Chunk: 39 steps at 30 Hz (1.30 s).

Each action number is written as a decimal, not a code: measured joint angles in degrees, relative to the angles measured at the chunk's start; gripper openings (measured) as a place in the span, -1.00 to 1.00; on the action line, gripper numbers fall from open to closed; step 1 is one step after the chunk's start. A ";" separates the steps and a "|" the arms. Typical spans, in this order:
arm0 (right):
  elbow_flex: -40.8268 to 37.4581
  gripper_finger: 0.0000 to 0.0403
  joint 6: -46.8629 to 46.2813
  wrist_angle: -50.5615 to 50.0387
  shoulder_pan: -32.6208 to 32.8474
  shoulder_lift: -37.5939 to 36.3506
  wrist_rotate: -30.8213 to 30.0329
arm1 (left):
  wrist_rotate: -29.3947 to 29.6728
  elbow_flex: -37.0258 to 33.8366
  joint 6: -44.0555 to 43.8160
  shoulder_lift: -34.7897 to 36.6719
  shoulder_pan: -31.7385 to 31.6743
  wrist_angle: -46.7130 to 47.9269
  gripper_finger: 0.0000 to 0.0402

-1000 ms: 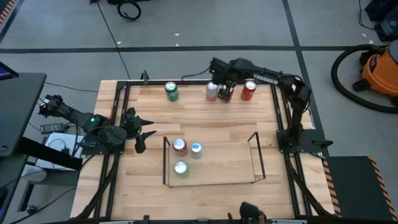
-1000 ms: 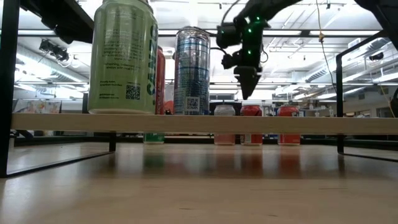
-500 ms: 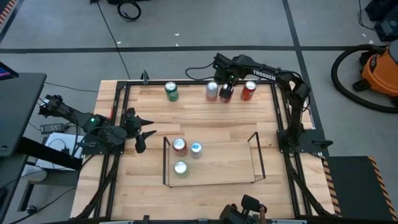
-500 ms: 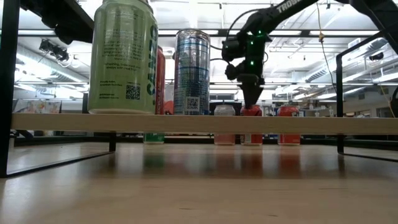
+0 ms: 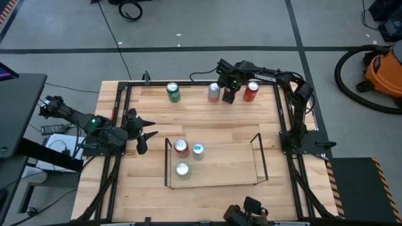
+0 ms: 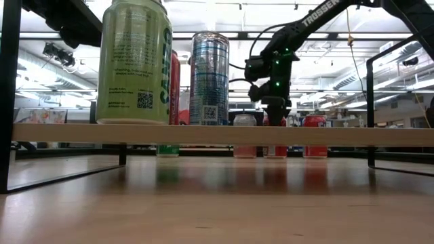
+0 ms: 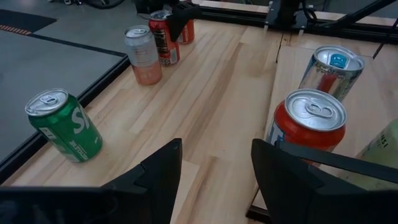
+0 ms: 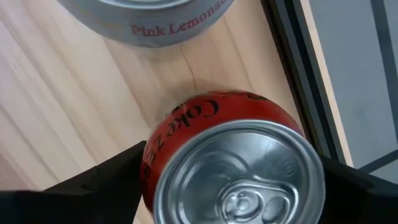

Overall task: Place canned beverage on shelf
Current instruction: Put the red and black soda can on the shelf

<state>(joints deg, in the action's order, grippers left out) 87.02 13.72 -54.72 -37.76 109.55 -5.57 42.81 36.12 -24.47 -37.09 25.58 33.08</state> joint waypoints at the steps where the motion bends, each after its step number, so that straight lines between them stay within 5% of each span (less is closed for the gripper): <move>1: -0.12 0.70 0.00 0.03 0.00 -0.06 0.07 | 0.00 0.00 0.03 0.00 0.00 0.00 0.01; 13: -0.04 0.62 -0.02 -1.48 2.52 -0.23 0.98 | 0.59 0.00 -0.44 0.00 0.00 -0.02 0.01; 21: 0.05 0.62 -1.14 -10.53 8.63 -0.49 0.70 | 0.57 0.00 -0.94 0.00 0.00 -0.02 0.01; 39: -0.04 0.63 -4.76 -14.24 20.51 -0.91 0.78 | 0.42 0.00 -3.14 0.00 -0.02 -0.02 0.01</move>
<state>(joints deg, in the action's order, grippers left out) 86.98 8.95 -68.96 -17.25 108.64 -4.80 43.22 36.12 -27.60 -37.08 25.56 33.06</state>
